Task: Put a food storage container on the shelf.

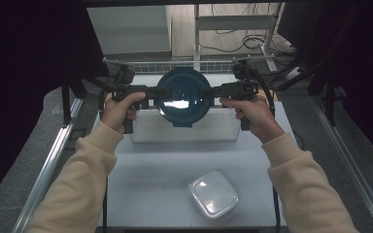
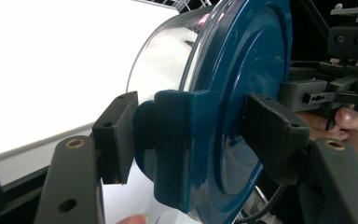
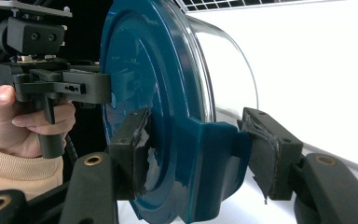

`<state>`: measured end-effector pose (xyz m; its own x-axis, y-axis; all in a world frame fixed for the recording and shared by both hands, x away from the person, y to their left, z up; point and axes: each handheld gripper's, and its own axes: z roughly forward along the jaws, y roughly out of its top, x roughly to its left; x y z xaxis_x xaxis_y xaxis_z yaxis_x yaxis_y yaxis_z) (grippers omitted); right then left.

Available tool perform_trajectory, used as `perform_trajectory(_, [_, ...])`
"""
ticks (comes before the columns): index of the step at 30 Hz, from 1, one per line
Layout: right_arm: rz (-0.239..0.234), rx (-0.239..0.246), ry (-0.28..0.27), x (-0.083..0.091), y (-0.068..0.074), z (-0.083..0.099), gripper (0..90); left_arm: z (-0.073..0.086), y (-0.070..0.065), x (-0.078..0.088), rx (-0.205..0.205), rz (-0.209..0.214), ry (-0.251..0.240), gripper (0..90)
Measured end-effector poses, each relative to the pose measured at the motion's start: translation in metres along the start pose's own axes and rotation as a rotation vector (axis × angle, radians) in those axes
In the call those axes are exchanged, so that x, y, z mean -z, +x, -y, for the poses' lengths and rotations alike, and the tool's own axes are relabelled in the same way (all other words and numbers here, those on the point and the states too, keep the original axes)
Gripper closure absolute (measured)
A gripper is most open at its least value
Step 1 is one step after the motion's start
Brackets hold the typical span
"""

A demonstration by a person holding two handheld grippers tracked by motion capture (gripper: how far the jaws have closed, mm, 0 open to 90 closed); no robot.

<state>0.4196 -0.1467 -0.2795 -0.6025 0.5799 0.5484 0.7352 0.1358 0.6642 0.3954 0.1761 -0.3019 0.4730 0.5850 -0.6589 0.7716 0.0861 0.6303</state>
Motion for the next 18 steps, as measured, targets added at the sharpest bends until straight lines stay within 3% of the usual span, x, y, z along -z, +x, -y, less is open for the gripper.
perform_trajectory(10, [-0.002,-0.003,-0.006,-0.010,-0.008,-0.022,43.4,-0.025,0.012,-0.004,0.011,-0.001,0.007,37.2])
perform_trajectory(18, [-0.016,-0.020,-0.005,-0.017,-0.019,-0.032,43.4,-0.035,0.018,-0.009,0.024,-0.012,0.016,37.2])
